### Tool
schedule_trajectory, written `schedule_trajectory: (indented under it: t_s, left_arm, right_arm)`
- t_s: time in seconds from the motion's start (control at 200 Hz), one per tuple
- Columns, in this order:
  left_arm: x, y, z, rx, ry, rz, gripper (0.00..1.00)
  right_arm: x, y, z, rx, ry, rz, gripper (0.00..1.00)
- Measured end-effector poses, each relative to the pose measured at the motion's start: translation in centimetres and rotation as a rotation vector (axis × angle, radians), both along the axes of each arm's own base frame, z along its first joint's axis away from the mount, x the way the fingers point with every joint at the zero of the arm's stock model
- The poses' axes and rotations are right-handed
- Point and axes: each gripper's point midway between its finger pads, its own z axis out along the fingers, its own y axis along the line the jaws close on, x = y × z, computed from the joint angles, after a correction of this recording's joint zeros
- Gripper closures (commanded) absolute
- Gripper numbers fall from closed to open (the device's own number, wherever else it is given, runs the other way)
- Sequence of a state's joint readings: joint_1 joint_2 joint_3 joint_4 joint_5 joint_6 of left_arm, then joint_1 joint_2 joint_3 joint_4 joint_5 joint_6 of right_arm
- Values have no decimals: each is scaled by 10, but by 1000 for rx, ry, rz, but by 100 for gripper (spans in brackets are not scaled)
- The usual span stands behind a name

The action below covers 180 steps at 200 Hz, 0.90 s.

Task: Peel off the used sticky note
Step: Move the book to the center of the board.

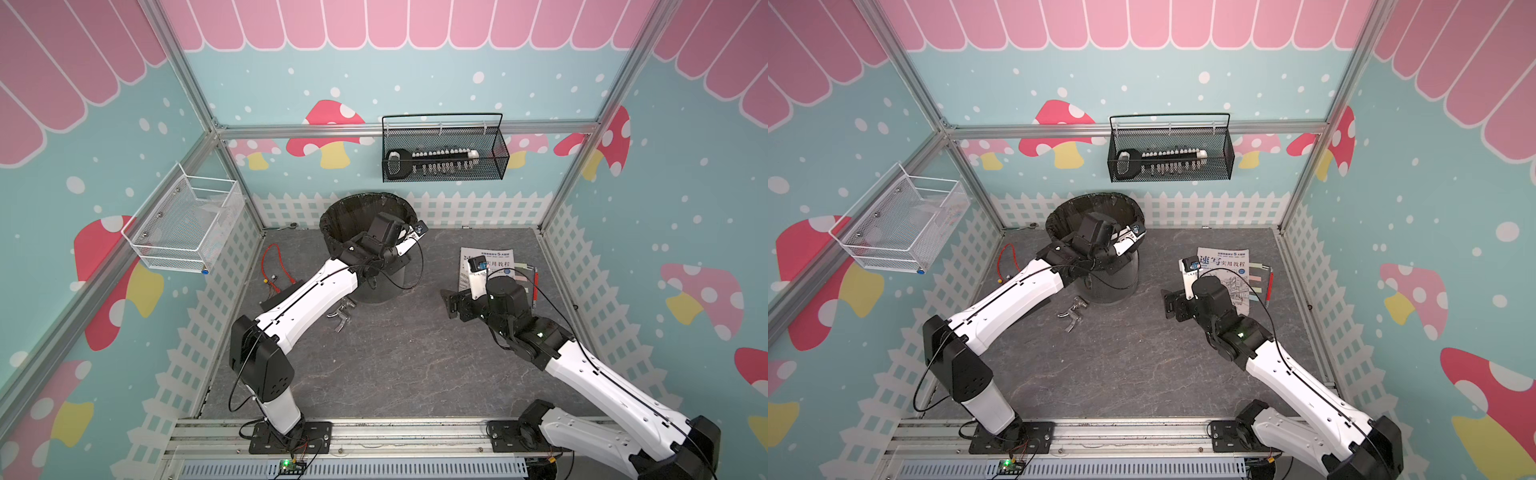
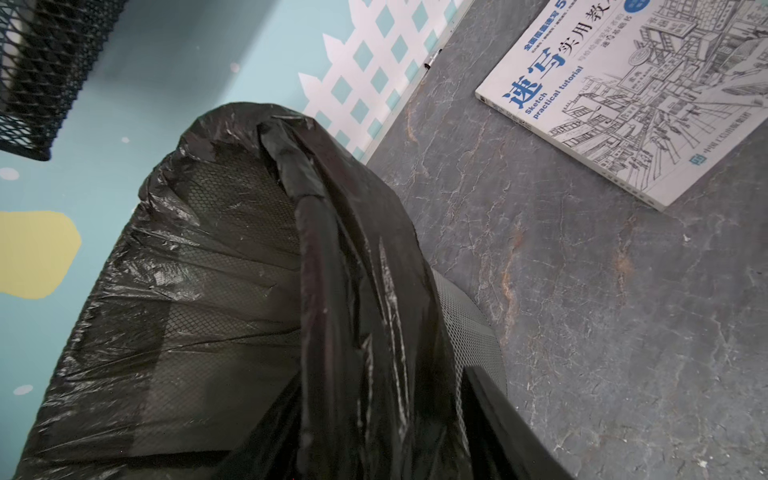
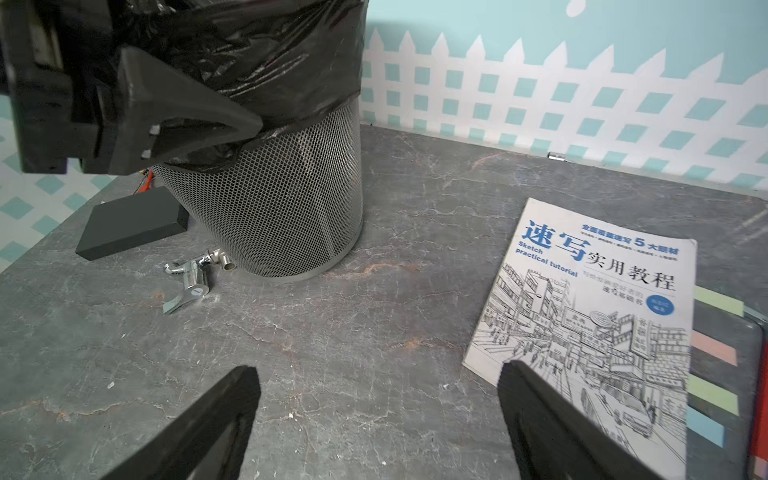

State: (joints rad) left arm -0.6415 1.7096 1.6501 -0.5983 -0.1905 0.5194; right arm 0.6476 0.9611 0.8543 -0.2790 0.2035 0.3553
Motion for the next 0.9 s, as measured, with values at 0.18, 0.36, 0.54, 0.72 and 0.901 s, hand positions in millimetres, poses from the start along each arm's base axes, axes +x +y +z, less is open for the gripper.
schedule_trajectory:
  t_s: [0.18, 0.36, 0.54, 0.72, 0.901]
  left_arm:
    - [-3, -18, 0, -44, -45, -38, 100]
    - [5, -44, 2, -83, -75, -82, 100]
    - [22, -71, -3, -101, -96, -113, 100]
    - [27, -90, -2, -125, -111, -154, 100]
    - [31, -109, 9, -161, -131, -189, 100]
  right_arm:
    - [-8, -13, -1, -13, 2, -31, 3]
    - [-8, -17, -4, -30, 8, -49, 3]
    - [-4, -18, -13, -56, 26, -64, 2]
    - [-1, -19, -19, -77, 41, -72, 1]
    - [1, -22, -23, -96, 46, -86, 1]
